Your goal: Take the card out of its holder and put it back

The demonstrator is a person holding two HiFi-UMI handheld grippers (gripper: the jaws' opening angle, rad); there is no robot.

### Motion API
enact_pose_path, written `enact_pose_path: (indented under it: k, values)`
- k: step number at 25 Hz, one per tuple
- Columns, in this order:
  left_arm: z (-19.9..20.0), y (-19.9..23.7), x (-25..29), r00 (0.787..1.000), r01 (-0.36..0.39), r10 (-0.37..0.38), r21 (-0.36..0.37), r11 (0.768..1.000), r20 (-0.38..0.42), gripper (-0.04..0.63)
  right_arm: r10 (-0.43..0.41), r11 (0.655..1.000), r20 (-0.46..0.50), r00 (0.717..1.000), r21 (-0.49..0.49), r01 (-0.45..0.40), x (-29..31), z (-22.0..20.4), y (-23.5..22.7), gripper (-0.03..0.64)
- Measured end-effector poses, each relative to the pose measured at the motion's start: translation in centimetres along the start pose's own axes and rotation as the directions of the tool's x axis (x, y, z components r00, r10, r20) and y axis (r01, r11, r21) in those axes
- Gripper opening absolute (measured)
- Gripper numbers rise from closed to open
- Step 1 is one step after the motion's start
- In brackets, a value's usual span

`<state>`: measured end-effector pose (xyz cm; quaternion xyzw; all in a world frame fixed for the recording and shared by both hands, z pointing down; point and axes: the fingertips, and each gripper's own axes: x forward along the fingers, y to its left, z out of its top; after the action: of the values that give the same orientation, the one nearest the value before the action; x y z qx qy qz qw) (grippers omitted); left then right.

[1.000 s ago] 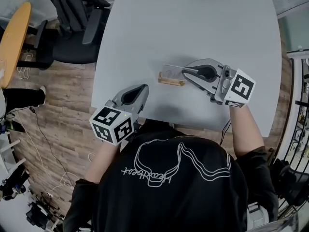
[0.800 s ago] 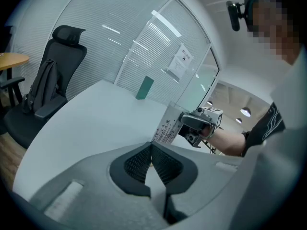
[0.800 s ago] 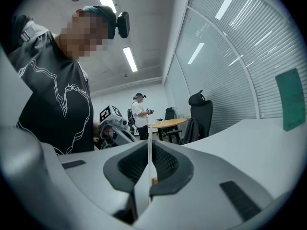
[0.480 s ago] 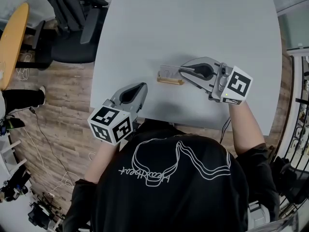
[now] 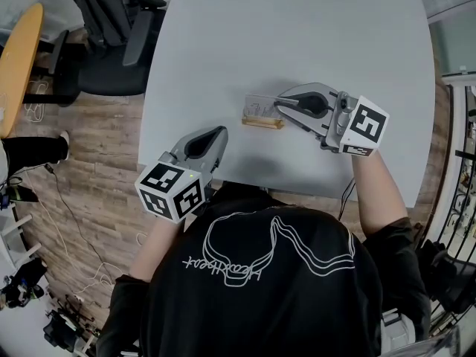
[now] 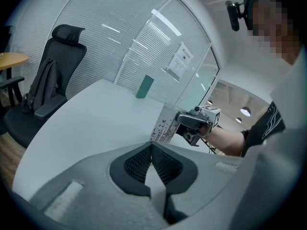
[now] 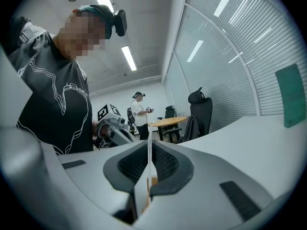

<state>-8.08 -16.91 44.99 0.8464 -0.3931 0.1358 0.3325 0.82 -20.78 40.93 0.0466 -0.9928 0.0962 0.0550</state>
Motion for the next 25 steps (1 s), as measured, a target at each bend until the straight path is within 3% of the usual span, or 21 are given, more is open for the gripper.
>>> enact_pose_path:
  k: [11, 25]
  values:
    - [0.4, -0.1, 0.0, 1.0, -0.003, 0.003, -0.009, 1.0, 0.0, 0.014, 0.001, 1.0, -0.051, 0.999, -0.013, -0.001, 0.2, -1.2, 0.1, 0.026]
    - [-0.6, 1.1, 0.3, 1.0, -0.014, 0.014, -0.03, 0.999, -0.018, 0.014, -0.03, 0.999, -0.049, 0.998, 0.038, 0.032, 0.5, -4.6, -0.5, 0.029]
